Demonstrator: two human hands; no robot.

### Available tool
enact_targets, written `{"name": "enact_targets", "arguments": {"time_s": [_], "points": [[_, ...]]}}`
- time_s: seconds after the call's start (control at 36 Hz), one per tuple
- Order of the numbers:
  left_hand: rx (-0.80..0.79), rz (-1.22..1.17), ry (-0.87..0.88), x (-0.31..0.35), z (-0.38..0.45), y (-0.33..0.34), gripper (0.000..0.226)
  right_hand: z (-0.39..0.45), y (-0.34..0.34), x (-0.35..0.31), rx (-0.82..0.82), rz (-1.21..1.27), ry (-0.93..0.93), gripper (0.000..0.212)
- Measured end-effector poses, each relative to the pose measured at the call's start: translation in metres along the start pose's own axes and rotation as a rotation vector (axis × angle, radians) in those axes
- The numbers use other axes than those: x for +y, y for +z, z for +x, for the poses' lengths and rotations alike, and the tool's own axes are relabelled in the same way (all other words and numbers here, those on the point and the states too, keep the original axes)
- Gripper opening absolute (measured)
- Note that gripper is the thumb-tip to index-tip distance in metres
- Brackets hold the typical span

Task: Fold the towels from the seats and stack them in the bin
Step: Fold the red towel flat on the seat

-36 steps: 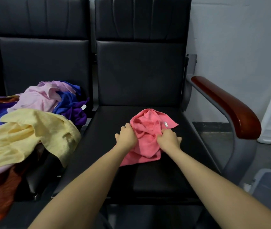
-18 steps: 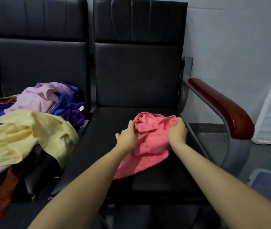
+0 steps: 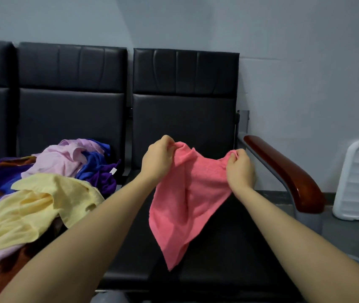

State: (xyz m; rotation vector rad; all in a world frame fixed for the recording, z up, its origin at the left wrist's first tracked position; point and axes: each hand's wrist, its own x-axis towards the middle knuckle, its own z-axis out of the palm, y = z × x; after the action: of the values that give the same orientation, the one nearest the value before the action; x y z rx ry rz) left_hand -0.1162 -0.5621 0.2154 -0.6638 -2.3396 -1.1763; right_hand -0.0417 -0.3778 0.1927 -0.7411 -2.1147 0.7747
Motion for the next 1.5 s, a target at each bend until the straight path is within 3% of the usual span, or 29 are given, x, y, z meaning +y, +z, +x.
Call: {"name": "enact_targets", "arguments": {"time_s": [0.19,0.33,0.53,0.64,0.72,0.83,0.89,1.03,1.19,1.36,1.5], "points": [[-0.004,0.215,-0.050,0.018,0.008,-0.019,0.024,0.013,-0.018,-0.022,-0.039,-0.059,-0.057,0.024],[-0.053,-0.066,-0.106,0.016,0.005,-0.019,0.011,0.002,-0.016,-0.029,-0.189,0.114,-0.196,0.020],[-0.094,-0.182,-0.021,0.029,0.000,-0.010,0.010,-0.018,-0.010,-0.042,-0.484,-0.089,-0.385,0.030],[-0.081,0.023,-0.016,0.028,-0.001,-0.007,0.014,-0.016,-0.011,-0.043,-0.444,-0.039,-0.349,0.020],[0.001,0.167,0.118,0.026,-0.005,-0.006,0.022,-0.009,-0.012,-0.041,-0.416,0.018,-0.285,0.013],[-0.184,0.285,0.316,0.029,-0.015,0.001,0.030,-0.003,-0.011,-0.039,-0.425,0.092,-0.278,0.013],[-0.260,0.280,0.292,0.027,-0.018,0.007,0.034,-0.001,-0.010,-0.039,-0.438,0.126,-0.273,0.013],[-0.201,0.072,0.133,0.027,-0.015,0.014,0.008,0.000,-0.012,-0.036,-0.421,0.097,-0.279,0.012],[-0.181,-0.172,-0.027,0.035,-0.011,0.009,0.022,0.001,-0.019,-0.034,-0.393,-0.052,-0.336,0.005],[-0.259,0.136,-0.031,0.023,-0.001,0.000,0.022,0.008,-0.025,-0.030,-0.327,-0.178,-0.309,0.009],[-0.215,0.268,-0.074,0.015,0.001,-0.009,0.014,0.007,-0.026,-0.021,-0.287,-0.246,-0.272,0.024]]}}
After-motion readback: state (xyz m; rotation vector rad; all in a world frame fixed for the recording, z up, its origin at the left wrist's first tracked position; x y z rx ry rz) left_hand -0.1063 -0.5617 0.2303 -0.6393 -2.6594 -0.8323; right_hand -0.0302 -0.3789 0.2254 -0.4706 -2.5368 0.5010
